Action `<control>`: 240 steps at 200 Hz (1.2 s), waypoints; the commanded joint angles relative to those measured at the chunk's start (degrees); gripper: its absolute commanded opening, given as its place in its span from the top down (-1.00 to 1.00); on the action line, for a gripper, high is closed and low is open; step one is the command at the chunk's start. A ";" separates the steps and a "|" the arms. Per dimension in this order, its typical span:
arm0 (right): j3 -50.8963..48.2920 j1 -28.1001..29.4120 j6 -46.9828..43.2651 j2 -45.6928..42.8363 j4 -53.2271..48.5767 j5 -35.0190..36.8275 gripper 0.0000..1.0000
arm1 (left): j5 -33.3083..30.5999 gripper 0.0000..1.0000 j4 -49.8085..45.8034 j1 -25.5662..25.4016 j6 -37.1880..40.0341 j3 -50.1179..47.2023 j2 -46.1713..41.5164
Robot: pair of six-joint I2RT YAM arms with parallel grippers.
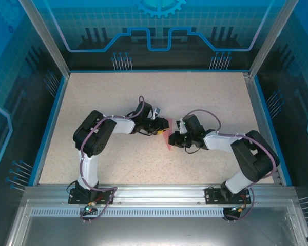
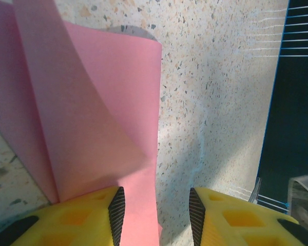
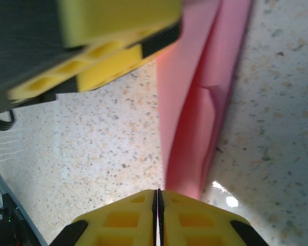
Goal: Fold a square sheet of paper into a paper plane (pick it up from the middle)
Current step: Fold the wing for the fifth time at the center of the table.
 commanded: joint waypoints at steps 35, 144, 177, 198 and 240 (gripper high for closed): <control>4.47 2.50 3.80 3.34 2.33 -0.57 0.76 | -0.16 0.18 -3.87 -0.24 1.47 0.71 3.21; -0.35 -0.62 2.74 8.08 -2.35 -1.85 0.77 | -0.72 0.18 -4.44 -0.08 1.68 0.71 3.46; -1.41 -0.64 2.63 9.41 -2.46 -4.95 0.76 | -0.51 0.18 -4.40 -0.18 1.47 0.96 3.69; -2.37 -0.62 3.05 9.17 -2.90 -4.68 0.75 | -0.73 0.18 -5.01 -0.07 1.47 0.93 3.85; -4.74 -0.58 2.33 6.67 -2.72 -6.06 0.73 | -1.91 0.20 -8.56 -0.01 1.47 2.44 4.80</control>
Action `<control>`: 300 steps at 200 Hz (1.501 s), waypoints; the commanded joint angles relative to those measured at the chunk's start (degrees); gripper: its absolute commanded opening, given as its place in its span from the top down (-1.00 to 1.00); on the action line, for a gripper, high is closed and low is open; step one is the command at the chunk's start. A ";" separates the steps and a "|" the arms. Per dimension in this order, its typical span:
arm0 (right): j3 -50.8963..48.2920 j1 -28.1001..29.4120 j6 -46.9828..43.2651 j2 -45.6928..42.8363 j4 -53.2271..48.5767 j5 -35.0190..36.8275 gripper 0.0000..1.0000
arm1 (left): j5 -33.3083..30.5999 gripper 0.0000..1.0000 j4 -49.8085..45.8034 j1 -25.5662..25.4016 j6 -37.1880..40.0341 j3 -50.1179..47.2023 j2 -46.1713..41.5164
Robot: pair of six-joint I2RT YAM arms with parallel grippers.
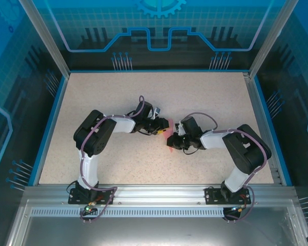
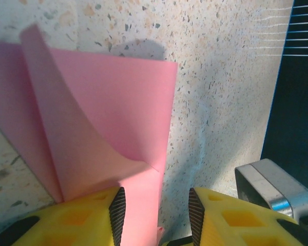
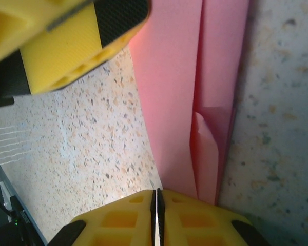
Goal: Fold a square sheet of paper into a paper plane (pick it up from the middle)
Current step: Fold the wing for the fifth time at the center of the table.
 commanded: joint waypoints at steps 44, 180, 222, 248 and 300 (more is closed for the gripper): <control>-5.21 0.64 -3.13 -0.60 -9.75 -3.72 0.70 | -1.88 0.20 -6.44 -0.19 1.10 1.54 5.13; -2.84 -1.45 -6.80 1.76 -13.38 -2.35 0.77 | 4.47 0.04 -4.40 -0.16 9.70 3.16 -5.50; -2.60 -1.72 -7.05 2.63 -13.35 -2.36 0.81 | 2.09 0.05 -6.34 -0.07 10.90 1.20 -8.87; -2.50 -1.85 -7.31 2.65 -13.42 -2.53 0.82 | 3.43 0.10 -5.16 -0.02 9.81 1.11 -7.10; -2.51 -2.19 -7.41 2.65 -13.52 -2.40 0.82 | 6.31 0.09 -2.37 -0.41 9.55 -0.82 -6.66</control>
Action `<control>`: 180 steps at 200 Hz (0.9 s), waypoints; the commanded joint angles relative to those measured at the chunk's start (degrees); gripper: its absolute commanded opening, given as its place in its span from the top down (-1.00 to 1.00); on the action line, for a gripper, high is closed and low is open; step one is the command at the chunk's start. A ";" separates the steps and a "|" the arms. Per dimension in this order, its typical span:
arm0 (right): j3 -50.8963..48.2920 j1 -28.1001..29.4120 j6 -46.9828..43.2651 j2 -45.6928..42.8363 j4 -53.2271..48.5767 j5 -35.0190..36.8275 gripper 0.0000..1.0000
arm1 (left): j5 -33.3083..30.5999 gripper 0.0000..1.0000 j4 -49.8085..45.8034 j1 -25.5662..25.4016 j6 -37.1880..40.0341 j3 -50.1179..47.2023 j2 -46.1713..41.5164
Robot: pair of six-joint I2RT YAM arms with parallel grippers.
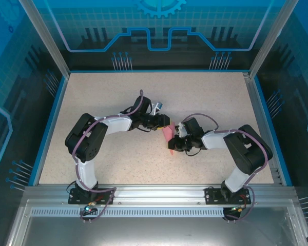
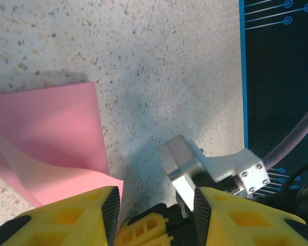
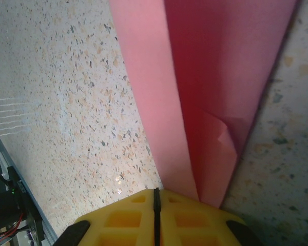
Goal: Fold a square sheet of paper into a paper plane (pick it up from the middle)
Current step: Fold the wing for the fifth time at the center of the table.
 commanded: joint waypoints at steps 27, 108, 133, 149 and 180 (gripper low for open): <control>-2.14 -0.74 -1.12 2.93 -10.28 2.08 0.82 | 2.43 0.11 3.75 -0.43 -1.59 -0.38 3.55; -2.73 -0.81 -1.33 2.65 -10.72 1.89 0.82 | -1.65 0.17 2.04 1.16 -1.80 5.75 11.61; -3.05 -0.82 -1.80 2.24 -11.31 1.89 0.82 | -2.94 0.17 -0.72 2.36 -1.11 6.89 11.88; -2.79 -0.82 -2.54 2.36 -12.03 1.83 0.84 | -3.61 0.17 -2.78 3.07 -0.21 7.91 12.31; -3.04 -0.85 -3.12 2.41 -12.41 1.65 0.84 | -4.13 0.17 -3.20 4.24 0.37 8.00 13.15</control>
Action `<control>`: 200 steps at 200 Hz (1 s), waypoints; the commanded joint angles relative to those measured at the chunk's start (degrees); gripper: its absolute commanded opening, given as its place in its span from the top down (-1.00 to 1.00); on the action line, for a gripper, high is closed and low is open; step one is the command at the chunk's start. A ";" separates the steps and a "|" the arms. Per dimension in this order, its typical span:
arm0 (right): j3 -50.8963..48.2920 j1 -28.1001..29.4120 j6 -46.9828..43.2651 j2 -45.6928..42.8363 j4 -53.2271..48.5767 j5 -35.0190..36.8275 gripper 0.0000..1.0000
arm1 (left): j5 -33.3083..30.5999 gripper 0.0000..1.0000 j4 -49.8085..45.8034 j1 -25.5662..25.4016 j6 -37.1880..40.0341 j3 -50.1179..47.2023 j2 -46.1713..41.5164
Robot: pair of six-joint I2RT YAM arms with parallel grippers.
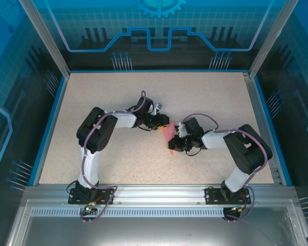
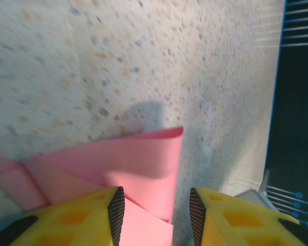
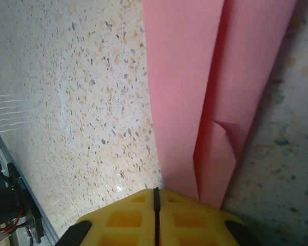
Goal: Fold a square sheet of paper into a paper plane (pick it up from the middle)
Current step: Fold the wing for the fifth time at the center of the table.
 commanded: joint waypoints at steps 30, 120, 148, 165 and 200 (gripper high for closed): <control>-3.36 -0.52 -1.97 2.26 -11.81 2.01 0.84 | -3.96 0.18 -5.05 3.07 1.90 1.84 2.20; -1.38 -0.58 -2.85 3.95 -8.58 -0.86 0.83 | -5.41 0.12 -5.96 3.45 0.16 -3.15 -14.13; -0.84 -0.52 -2.77 4.69 -6.69 -1.99 0.82 | -3.49 0.12 -6.25 0.37 -0.19 -3.80 -16.63; -0.78 -0.52 -2.69 4.72 -6.14 -2.08 0.81 | -3.23 0.13 -5.69 -2.14 -1.31 -4.16 -16.02; -1.08 -0.52 -2.45 4.78 -5.78 -1.92 0.80 | -2.64 0.18 -2.40 -4.31 -4.91 -4.89 -11.43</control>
